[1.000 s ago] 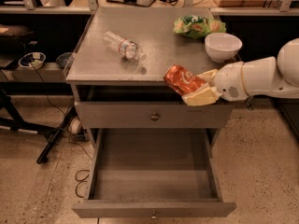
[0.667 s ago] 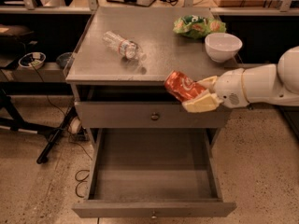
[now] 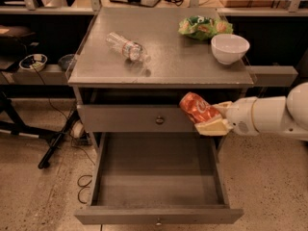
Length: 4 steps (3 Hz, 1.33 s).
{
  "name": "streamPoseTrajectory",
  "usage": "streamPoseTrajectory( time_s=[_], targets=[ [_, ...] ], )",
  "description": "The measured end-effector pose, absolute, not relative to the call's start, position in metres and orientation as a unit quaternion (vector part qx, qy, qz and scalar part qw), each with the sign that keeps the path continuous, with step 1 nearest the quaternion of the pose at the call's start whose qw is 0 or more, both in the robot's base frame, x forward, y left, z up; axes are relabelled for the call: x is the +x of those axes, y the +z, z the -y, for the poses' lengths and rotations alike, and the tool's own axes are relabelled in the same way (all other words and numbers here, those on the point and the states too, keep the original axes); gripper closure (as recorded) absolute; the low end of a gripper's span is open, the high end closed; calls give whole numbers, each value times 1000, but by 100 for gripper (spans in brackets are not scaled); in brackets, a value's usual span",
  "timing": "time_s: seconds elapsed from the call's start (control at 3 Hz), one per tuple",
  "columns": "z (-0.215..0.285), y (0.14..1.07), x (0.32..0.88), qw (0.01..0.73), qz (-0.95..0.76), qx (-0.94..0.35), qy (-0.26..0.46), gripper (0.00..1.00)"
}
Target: Place coke can into middle drawer
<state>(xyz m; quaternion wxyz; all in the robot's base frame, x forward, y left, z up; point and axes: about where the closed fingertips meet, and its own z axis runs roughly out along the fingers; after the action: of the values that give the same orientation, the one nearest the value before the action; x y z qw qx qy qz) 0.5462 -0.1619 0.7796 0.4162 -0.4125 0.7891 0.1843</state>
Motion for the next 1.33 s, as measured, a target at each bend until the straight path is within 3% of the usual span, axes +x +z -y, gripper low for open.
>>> streamPoseTrajectory(
  time_s=[0.67, 1.33],
  targets=[
    [177, 712, 542, 394, -823, -383, 143, 100],
    [183, 663, 527, 357, -842, -374, 153, 100]
  ],
)
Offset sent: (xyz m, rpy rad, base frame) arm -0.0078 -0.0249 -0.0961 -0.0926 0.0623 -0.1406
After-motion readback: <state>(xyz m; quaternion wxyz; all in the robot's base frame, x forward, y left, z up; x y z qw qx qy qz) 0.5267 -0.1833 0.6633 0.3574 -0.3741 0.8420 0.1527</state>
